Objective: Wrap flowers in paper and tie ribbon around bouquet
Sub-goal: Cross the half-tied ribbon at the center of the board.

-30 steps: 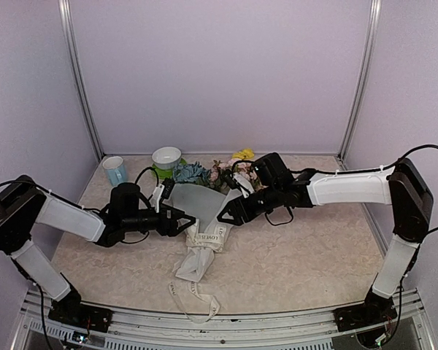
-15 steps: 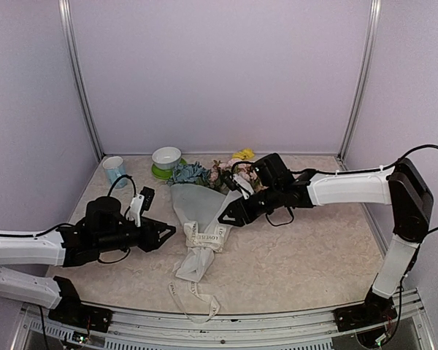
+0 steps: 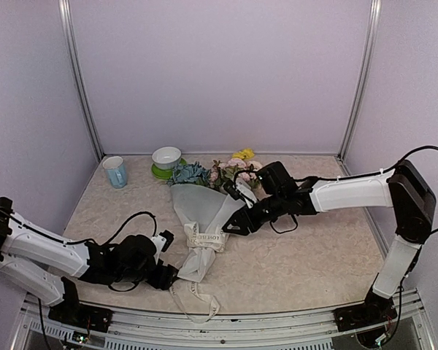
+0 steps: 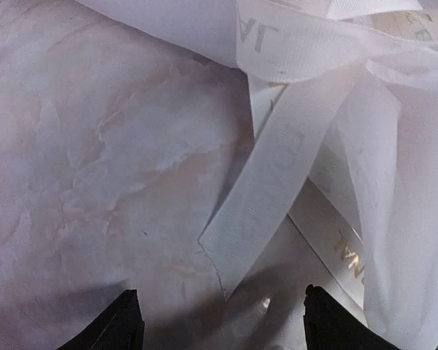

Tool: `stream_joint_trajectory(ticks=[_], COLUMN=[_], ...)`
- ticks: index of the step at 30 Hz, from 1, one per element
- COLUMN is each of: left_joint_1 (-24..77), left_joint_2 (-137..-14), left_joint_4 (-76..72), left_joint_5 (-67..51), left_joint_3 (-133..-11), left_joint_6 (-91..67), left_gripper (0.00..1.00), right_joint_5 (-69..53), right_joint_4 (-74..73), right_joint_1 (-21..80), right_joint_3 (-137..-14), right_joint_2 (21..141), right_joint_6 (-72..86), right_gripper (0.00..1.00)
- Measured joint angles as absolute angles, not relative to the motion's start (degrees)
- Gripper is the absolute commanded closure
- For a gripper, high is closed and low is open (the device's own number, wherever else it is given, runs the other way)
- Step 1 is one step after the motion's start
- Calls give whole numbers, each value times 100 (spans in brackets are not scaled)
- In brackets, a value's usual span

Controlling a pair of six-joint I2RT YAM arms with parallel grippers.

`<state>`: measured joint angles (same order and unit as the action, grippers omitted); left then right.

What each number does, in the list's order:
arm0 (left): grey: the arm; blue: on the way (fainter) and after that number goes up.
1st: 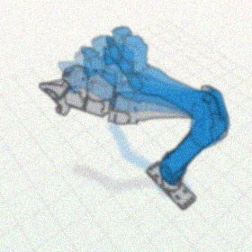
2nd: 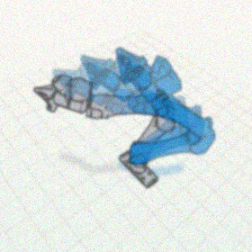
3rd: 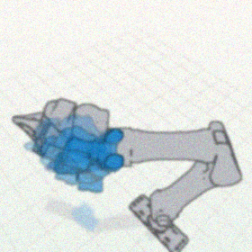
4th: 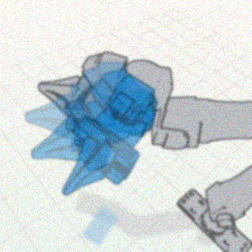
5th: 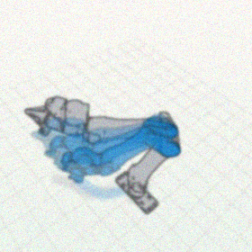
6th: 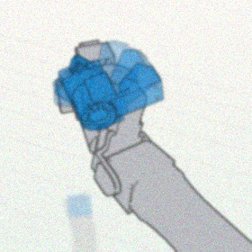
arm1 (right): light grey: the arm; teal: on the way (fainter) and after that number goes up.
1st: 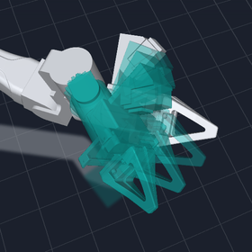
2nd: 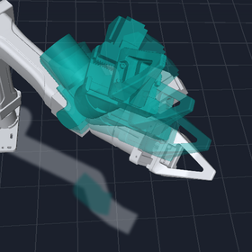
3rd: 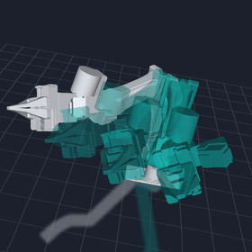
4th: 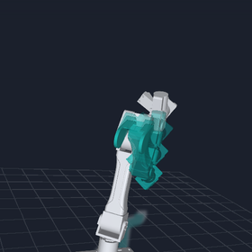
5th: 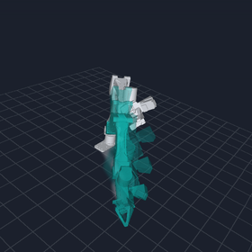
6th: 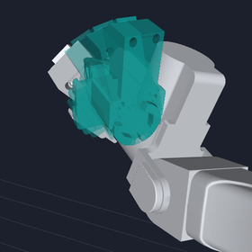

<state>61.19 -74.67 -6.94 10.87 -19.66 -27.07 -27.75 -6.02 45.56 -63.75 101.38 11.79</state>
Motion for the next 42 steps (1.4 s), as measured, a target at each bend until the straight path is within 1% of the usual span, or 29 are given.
stream_joint_trajectory(ticks=[5,6,7,9,12,13,14,15,21,27,28,29,30,33,35,36,37,39,41,42], left_joint_1=[6202,6281,6329,6396,6399,6390,6372,6364,6342,6351,6370,6412,6464,6455,6233,6152,6073,6010,6014,6020], left_joint_2=[-8075,-8158,-8208,-8285,-8300,-8300,-8300,-8302,-8191,-7408,-7262,-7164,-7120,-7321,-7714,-7878,-8014,-8285,-8521,-8615], left_joint_4=[-993,-1107,-1173,-1299,-1450,-1496,-1520,-1533,-1398,-845,-847,-862,-873,-897,-985,-1068,-1162,-1376,-1551,-1614], left_joint_5=[1612,1710,1752,1804,1813,1809,1785,1765,1710,1809,1817,1822,1820,1750,1686,1658,1610,1500,1420,1400], left_joint_3=[-2248,-2250,-2250,-2246,-2178,-2152,-2141,-2137,-2108,-1916,-1852,-1798,-1765,-1809,-1927,-2014,-2112,-2268,-2394,-2447], left_joint_6=[-2578,-2488,-2436,-2355,-2272,-2252,-2233,-2246,-2379,-2923,-2971,-2980,-2941,-2762,-2565,-2491,-2388,-2178,-1920,-1831], left_gripper=[23,24,28,41,64,75,89,100,100,100,89,65,51,35,19,7,2,1,4,9], right_joint_5=[-2816,-2829,-2834,-2838,-2856,-2862,-2864,-2864,-2856,-2912,-2934,-2952,-2963,-2980,-2987,-2985,-2985,-2985,-2985,-2982], right_joint_4=[-556,-532,-523,-475,-410,-401,-401,-399,-392,-314,-305,-305,-305,-305,-290,-270,-250,-231,-226,-228], right_joint_1=[4519,4519,4519,4519,4515,4510,4506,4497,4480,4480,4480,4480,4480,4477,4475,4475,4473,4471,4469,4469], right_joint_3=[-6219,-6195,-6191,-6191,-6165,-6154,-6154,-6154,-6169,-6187,-6187,-6187,-6187,-6187,-6182,-6173,-6158,-6125,-6097,-6088], right_joint_2=[9902,9854,9824,9791,9791,9791,9791,9791,9804,9815,9815,9815,9817,9817,9817,9815,9813,9797,9782,9773], right_joint_6=[1155,1155,1153,1153,1157,1160,1162,1162,1192,1205,1205,1205,1205,1205,1205,1205,1205,1205,1201,1194], right_gripper=[49,49,49,49,49,49,49,48,48,48,48,48,48,48,48,48,48,48,48,48])
